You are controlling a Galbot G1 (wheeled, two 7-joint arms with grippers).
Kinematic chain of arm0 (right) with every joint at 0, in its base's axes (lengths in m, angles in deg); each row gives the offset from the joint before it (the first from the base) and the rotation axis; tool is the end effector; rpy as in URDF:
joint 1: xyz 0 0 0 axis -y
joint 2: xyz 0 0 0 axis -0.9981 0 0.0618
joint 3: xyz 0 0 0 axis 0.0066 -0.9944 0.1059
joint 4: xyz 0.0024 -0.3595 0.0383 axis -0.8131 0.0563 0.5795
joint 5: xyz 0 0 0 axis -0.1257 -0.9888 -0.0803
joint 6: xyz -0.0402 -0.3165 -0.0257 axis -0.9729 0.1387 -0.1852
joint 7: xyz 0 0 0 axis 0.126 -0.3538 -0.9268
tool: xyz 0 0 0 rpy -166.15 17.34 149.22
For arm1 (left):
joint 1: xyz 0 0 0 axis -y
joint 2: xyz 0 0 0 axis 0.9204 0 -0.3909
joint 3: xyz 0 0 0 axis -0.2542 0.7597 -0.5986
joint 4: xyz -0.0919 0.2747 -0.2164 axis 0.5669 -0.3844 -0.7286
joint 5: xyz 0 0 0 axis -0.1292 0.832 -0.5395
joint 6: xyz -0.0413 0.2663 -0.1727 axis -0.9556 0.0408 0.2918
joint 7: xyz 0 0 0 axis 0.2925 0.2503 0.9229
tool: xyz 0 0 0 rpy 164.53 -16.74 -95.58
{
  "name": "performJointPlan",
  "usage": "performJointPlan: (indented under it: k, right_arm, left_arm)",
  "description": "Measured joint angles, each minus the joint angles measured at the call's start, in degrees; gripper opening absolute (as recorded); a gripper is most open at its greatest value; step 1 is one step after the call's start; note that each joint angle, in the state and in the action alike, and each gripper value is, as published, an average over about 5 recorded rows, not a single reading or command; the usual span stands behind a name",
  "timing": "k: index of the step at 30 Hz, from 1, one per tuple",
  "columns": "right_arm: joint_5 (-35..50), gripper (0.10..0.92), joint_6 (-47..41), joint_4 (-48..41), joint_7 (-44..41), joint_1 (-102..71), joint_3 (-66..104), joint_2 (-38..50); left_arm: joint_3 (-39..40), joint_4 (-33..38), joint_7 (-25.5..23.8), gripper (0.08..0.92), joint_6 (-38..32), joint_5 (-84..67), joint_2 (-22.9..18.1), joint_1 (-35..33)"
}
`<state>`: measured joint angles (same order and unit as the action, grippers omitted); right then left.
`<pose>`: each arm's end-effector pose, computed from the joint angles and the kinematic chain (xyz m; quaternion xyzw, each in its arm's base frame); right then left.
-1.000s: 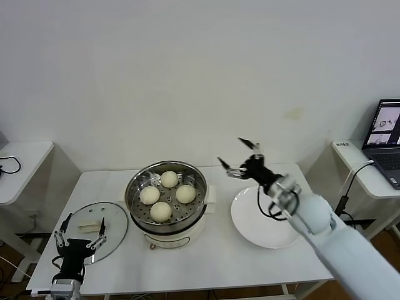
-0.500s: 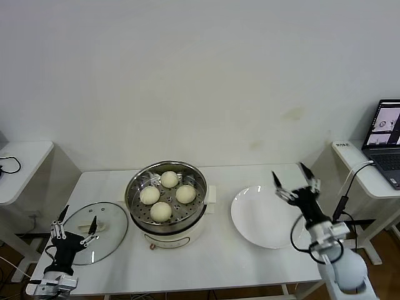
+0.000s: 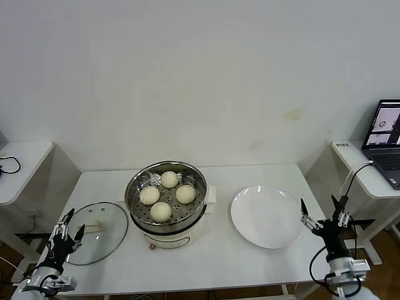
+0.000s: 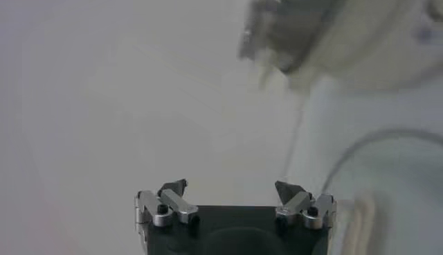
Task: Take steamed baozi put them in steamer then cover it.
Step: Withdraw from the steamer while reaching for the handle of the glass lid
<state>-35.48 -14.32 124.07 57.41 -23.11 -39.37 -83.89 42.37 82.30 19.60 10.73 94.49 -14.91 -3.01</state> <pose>0.1540 -0.1451 -0.3250 0.0172 0.9949 -0.0816 0.0563 0.1695 0.2531 -0.3680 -0.0392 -0.7051 -0.7067 0.0421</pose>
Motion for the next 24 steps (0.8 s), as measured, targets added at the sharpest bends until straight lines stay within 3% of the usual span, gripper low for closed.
performJointPlan:
  k: [24]
  right_arm:
    - [-2.05, 0.823, -0.50, 0.52, -0.40, -3.48, 2.07, -4.04]
  left_arm:
    - [4.60, -9.74, -0.24, 0.823, 0.03, 11.17, 0.71, 7.52]
